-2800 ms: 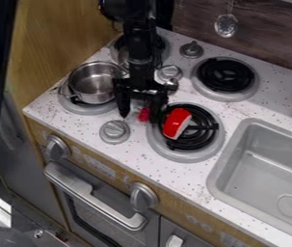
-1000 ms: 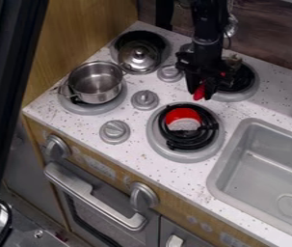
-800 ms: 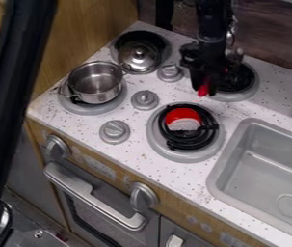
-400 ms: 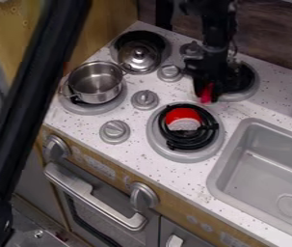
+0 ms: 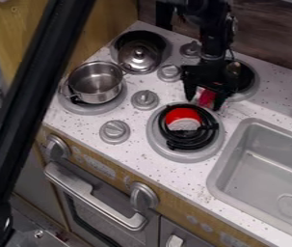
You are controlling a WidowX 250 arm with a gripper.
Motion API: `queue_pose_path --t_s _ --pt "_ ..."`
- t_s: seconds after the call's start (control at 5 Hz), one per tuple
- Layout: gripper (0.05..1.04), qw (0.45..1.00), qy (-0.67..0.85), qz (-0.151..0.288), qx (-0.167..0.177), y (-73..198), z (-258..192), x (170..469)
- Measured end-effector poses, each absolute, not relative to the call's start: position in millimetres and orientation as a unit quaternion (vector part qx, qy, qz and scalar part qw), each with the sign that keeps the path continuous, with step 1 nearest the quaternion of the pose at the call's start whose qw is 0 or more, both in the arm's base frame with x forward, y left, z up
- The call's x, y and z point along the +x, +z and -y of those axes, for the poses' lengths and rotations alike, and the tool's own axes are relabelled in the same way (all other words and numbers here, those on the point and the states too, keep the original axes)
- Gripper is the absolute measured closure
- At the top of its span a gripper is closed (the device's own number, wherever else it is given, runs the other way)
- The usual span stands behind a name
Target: Moved the red spoon to the right side burner
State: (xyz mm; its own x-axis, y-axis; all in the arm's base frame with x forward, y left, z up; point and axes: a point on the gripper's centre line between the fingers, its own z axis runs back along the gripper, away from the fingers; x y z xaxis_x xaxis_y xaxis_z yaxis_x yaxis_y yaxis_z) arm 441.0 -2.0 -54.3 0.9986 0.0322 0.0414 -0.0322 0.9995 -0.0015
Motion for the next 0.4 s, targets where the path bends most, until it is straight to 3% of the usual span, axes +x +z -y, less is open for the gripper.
queue_pose_path --t_s 0.4 --pt "0.083 0.999 -0.021 0.033 0.004 -1.5 15.5 406.7"
